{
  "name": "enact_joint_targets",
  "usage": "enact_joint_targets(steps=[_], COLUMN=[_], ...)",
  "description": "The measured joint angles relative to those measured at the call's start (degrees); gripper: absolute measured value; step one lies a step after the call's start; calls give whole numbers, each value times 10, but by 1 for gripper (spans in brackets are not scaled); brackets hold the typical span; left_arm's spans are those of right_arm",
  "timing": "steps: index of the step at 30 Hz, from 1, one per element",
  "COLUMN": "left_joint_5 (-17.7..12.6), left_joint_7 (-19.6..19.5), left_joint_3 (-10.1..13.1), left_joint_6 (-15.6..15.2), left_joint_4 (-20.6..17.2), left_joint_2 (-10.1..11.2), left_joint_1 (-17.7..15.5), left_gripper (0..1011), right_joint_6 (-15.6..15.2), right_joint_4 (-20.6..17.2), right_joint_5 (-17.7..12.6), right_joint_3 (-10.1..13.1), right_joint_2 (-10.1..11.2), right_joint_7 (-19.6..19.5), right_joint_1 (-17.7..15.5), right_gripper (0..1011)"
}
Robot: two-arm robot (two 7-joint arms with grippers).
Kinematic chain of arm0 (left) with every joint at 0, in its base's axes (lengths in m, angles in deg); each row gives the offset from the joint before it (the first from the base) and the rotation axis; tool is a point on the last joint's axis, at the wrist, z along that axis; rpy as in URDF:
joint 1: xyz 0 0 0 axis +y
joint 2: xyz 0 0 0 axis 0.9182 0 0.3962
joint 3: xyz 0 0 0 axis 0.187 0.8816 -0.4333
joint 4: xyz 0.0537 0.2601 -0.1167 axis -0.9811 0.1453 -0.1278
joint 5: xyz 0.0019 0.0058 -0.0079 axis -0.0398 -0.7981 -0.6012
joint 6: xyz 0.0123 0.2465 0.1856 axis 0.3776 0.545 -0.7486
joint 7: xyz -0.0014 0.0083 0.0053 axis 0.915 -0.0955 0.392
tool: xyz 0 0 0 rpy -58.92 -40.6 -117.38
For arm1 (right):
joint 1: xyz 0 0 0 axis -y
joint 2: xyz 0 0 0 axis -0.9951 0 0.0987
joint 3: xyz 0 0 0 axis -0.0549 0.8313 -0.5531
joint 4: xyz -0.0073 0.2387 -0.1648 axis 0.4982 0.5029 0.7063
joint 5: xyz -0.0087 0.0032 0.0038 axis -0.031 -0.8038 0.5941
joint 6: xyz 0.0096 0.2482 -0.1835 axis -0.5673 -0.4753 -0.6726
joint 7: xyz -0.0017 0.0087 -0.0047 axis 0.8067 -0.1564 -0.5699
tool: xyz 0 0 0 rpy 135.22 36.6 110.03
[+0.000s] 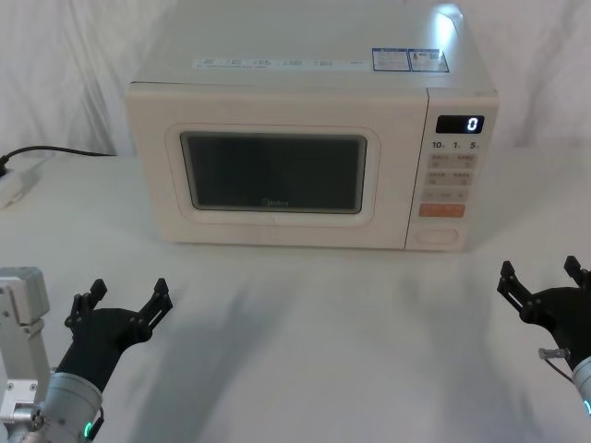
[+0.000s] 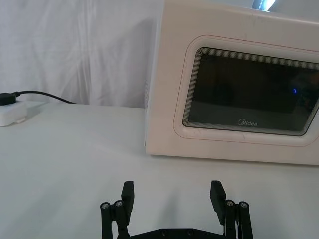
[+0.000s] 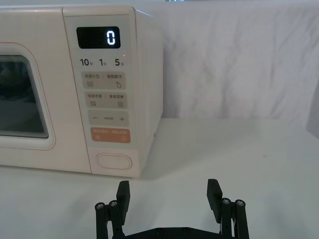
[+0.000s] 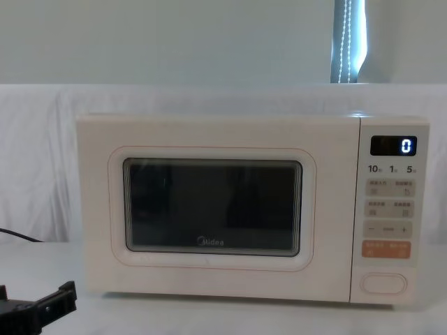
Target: Press the button to open the microwave door with one hand; close the microwave door with the other hand.
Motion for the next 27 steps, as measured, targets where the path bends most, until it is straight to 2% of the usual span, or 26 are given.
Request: enact_joint_targets(steps=[27], left_joint_5=[0], left_joint_7=[0], left_joint_3=[0], left_joint_6=[0], left_joint_4=[0], left_joint_2=[0], left_joint_1=[0], left_gripper=[1001], right_joint_6=[0], right_joint_4=[0], right_joint_5=[0], right_joint_3=[0], right_joint_2=[0], right_joint_7=[0], right_joint_1=[0], right_gripper=[1002])
